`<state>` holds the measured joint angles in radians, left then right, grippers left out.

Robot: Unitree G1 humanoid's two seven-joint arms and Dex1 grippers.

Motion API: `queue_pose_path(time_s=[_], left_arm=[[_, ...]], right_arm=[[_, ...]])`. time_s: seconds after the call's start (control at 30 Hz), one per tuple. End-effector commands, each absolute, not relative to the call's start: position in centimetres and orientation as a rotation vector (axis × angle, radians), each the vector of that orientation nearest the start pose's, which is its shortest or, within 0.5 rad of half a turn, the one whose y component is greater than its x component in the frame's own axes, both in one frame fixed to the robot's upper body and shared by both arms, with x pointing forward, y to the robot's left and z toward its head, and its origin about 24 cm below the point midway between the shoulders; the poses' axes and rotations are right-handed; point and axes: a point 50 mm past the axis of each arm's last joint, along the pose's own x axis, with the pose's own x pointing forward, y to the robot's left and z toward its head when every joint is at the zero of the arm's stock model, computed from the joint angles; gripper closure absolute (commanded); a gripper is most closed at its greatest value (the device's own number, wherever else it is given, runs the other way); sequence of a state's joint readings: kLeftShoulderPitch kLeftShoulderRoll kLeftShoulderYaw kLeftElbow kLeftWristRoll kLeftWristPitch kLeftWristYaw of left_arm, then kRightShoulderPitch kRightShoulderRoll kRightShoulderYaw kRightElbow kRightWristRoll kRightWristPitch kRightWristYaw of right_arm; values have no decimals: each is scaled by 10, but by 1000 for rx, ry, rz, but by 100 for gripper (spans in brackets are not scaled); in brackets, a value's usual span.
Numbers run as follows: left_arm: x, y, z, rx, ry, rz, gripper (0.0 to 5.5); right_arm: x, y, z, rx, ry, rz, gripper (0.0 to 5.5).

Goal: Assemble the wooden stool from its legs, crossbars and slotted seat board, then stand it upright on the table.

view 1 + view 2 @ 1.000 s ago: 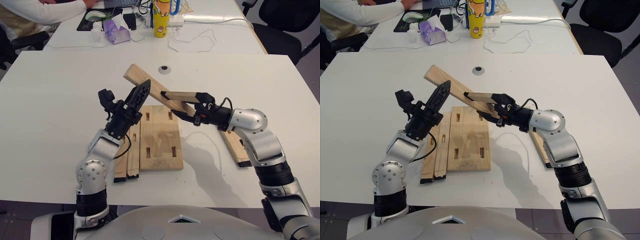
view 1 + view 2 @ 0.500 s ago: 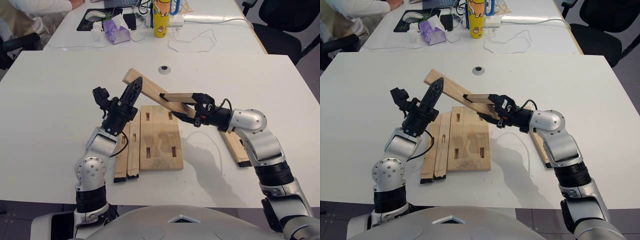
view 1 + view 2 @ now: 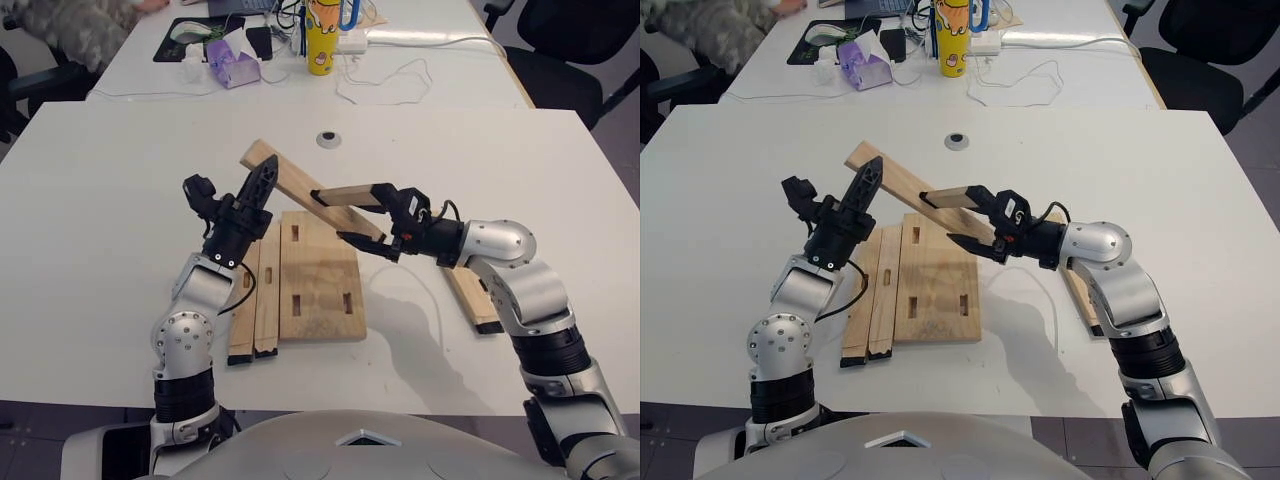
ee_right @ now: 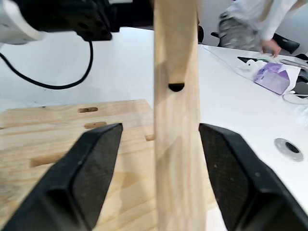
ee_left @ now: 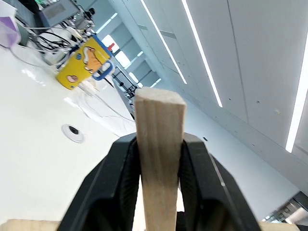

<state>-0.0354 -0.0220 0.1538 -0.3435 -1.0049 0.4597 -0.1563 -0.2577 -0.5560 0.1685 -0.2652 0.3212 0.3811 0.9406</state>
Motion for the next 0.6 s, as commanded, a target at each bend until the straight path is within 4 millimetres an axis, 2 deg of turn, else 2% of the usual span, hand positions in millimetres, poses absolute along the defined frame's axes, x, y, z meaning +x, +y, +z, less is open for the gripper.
queue_pose_path(time_s=[0.03,0.2,0.47,0.6], left_arm=[[252,149,112,-971,-101,-338,445],[255,157,110,-991,-105,-258,445],[251,164,114,-948,-74,-235,445],[245,164,113,-946,-63,-224,445]], right_arm=[[248,-153,128,-348,207,1317,261],[226,-163,106,-475,447,1529,261],[205,-140,89,-452,480,1611,261],[205,-137,79,-470,544,1594,261]])
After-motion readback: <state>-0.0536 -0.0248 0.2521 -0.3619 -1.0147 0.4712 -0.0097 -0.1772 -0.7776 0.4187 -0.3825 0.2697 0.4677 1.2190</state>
